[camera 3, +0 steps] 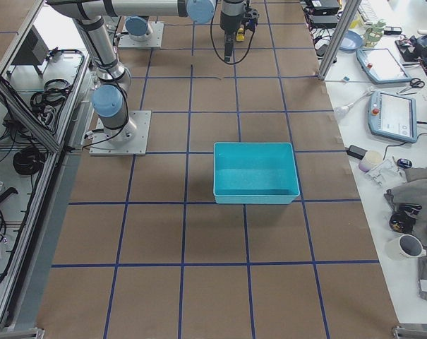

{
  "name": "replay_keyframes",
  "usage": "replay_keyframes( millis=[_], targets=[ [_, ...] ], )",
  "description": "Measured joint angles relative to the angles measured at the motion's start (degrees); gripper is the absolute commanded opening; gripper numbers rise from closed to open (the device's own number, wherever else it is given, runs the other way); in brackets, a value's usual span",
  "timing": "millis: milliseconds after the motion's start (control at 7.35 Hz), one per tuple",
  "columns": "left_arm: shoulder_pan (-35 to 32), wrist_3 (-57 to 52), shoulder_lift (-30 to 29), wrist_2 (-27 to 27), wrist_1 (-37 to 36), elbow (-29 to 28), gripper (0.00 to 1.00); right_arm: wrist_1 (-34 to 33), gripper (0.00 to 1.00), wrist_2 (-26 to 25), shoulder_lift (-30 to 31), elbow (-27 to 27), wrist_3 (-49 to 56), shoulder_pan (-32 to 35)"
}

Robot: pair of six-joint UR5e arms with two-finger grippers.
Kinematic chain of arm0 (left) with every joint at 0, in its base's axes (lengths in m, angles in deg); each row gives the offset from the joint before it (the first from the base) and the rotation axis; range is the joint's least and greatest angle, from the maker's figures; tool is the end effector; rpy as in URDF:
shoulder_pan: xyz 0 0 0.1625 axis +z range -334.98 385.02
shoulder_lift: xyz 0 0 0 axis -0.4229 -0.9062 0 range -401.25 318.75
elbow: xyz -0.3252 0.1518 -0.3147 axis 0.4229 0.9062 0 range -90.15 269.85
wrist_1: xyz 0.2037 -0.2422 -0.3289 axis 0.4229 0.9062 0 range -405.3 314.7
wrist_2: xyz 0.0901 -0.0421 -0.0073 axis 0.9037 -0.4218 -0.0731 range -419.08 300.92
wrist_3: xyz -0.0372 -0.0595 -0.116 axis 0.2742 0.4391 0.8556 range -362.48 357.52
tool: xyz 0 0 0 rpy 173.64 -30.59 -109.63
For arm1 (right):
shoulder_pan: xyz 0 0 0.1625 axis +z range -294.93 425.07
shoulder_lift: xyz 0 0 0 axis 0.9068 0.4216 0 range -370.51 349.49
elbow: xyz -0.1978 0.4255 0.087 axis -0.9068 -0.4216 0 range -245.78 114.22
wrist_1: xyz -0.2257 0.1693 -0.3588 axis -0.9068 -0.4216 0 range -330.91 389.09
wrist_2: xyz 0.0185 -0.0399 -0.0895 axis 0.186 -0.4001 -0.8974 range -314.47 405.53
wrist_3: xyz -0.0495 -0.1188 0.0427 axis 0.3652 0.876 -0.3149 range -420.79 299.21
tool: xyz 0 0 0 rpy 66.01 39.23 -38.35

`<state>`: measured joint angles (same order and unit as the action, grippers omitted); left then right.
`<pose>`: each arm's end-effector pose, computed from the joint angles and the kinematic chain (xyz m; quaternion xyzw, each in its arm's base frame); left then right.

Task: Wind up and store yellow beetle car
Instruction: 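Drag the held car backward along the table with the left gripper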

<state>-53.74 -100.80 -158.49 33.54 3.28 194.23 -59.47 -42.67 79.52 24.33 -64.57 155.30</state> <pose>0.0009 -0.6565 0.1612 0.6886 0.7247 0.0197 0.0118 0.1397 -0.5319 0.5010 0.0311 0.9993 0.0138 0.0152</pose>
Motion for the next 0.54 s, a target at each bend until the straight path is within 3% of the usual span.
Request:
replay_keyframes(
  millis=[272, 408, 544],
  targets=[
    [3.2, -3.3, 0.1, 0.0, -0.4, 0.1, 0.33, 0.0, 1.00, -0.8, 0.1, 0.0, -0.1, 0.0],
    [4.5, -4.7, 0.1, 0.0, -0.5, 0.1, 0.42, 0.0, 1.00, -1.0, 0.2, 0.0, -0.1, 0.0],
    [5.5, -5.9, 0.1, 0.0, -0.6, 0.1, 0.63, 0.0, 1.00, -1.1, 0.3, 0.0, -0.2, 0.0]
  ],
)
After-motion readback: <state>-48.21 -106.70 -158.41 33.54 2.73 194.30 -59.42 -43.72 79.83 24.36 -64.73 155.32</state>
